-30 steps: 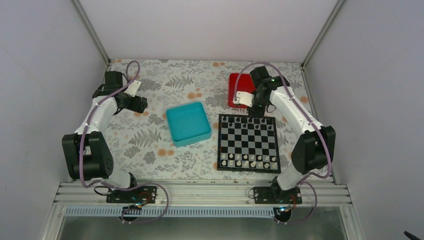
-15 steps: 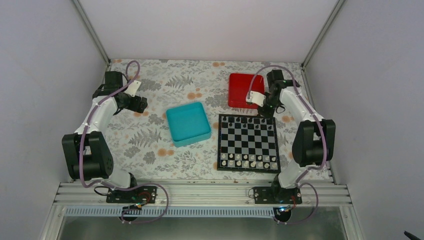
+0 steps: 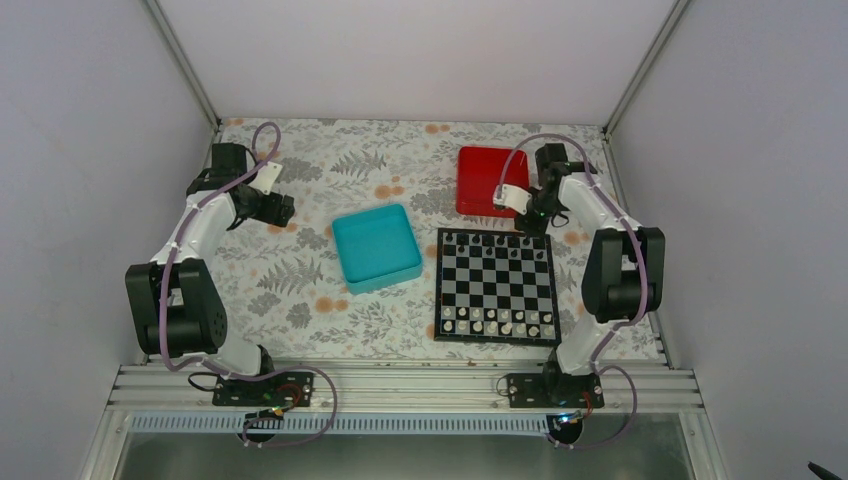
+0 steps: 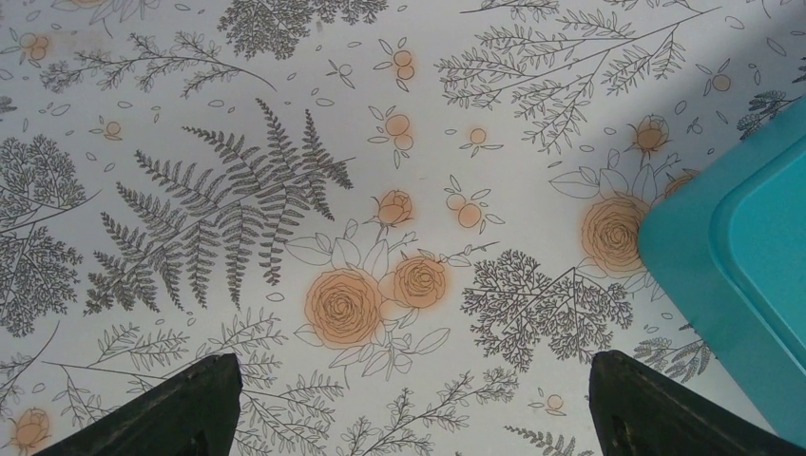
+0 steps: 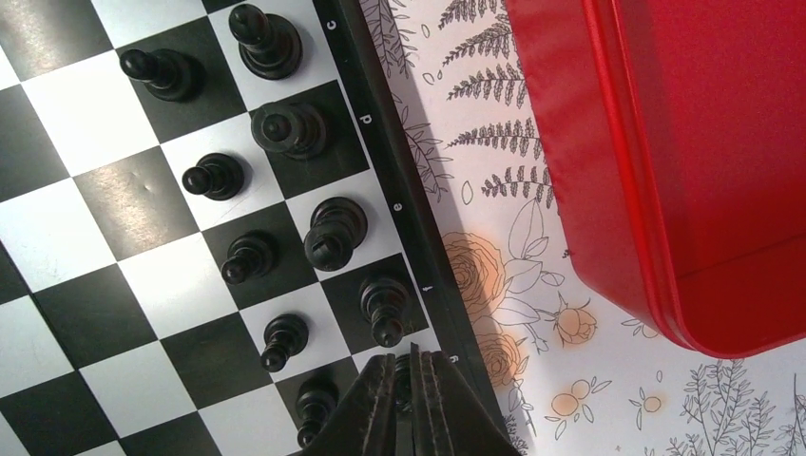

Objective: Set up the chess pieces on the board
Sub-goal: Place the chess piece on the chessboard, then reset both arms

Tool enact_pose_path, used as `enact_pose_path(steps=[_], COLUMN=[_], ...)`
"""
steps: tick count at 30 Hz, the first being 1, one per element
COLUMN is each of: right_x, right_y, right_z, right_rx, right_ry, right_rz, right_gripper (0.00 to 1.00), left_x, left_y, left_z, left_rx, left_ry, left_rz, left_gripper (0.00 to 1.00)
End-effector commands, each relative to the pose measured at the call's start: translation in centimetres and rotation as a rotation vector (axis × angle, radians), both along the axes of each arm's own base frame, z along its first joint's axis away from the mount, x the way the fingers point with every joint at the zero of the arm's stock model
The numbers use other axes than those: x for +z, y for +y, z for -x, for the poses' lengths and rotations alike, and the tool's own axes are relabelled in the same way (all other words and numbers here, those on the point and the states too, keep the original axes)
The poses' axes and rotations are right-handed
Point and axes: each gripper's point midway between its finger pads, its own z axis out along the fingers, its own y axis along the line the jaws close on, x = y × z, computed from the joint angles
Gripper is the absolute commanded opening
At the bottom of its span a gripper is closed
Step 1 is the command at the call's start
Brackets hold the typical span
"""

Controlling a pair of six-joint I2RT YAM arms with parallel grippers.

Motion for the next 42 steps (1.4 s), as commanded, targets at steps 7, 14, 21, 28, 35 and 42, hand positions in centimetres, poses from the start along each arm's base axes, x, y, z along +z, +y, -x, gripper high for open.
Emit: enact_pose_path(steps=[7,14,21,28,35,42], right_x=[5.2,15.0,27.6,26.3,20.8,19.4], right_y=[1.6,8.5,9.6,6.9,6.7,6.7], right_z=[-1.2,-2.5,-6.5,-9.2,-9.8,-10.2], right_rx=[0.002,-0.025,-0.276,-0.543,-0.515,-0.528], right_ry=[-0.095,-0.313,-0.719,-0.833,-0.786,-0.762], right_rz=[-0.063,-0.169,-0.460,-0.514,-0.441,-0.428], right_gripper=[0.17,1.00,1.00,1.00,1.00,1.00], left_x=[1.2,2.1,3.2,5.4,5.5,5.3], left_y=[0.3,-0.1,-0.6,-0.9,-0.6,-0.7], left_z=[-0.5,-0.5,-0.6,-1.4,-1.4,-1.1], left_rx=[0.011,-0.009,-0.048,-0.057,-0.038,-0.036], left_ry=[-0.033,-0.063,-0.112,-0.209,-0.227,-0.235], left_rz=[0.000,0.012,0.016,0.030,0.023,0.030], left_gripper=[0.91,0.91,0.92,0.92,0.92,0.92])
